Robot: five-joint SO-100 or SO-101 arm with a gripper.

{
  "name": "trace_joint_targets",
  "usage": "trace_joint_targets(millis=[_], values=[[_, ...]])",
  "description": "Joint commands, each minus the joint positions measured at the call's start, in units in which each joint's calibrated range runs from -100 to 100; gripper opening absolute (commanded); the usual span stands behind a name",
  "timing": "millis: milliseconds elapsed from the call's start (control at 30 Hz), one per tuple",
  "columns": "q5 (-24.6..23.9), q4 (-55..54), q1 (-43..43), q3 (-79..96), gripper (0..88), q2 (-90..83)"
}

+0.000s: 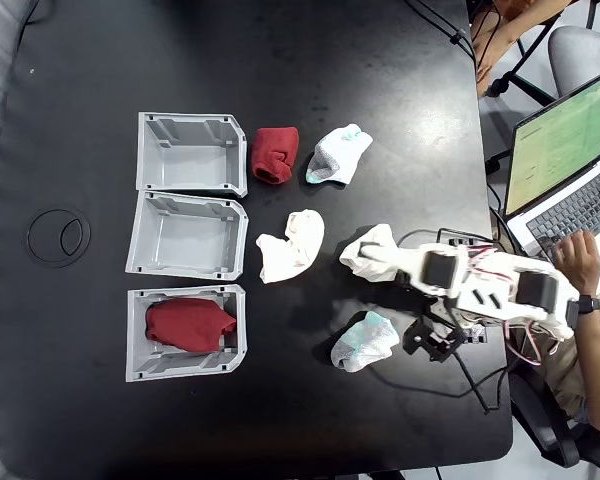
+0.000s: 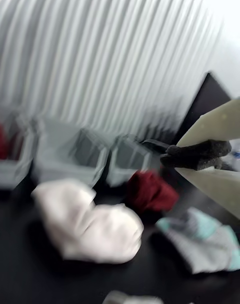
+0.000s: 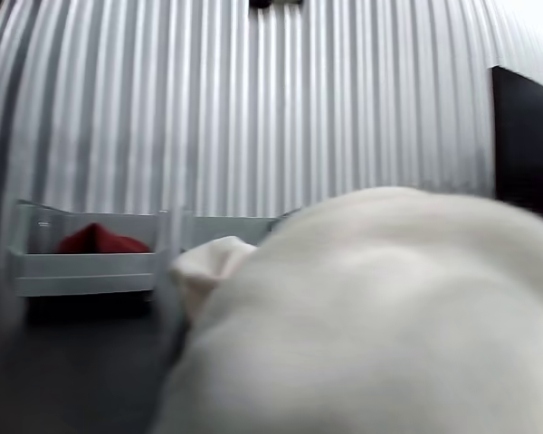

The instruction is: Put the sock in the container

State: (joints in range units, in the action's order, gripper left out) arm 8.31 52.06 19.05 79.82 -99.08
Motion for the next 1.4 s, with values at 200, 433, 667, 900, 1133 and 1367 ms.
trace_joint_targets(millis=[200, 433, 667, 900, 1133, 1367], values=[[-0.4, 8.9, 6.1, -23.6, 1.2, 10.7], [-1.8, 9.7, 17.0, -40.7, 1.2, 37.4], [-1.7, 9.4, 22.6, -54.5, 1.4, 62.3], [-1.4, 9.3, 24.4, -71.8, 1.5, 85.7], [-1.4, 9.9, 23.7, -88.2, 3.0, 105.5], [-1.6, 9.9, 23.7, -99.8, 10.3, 120.5]])
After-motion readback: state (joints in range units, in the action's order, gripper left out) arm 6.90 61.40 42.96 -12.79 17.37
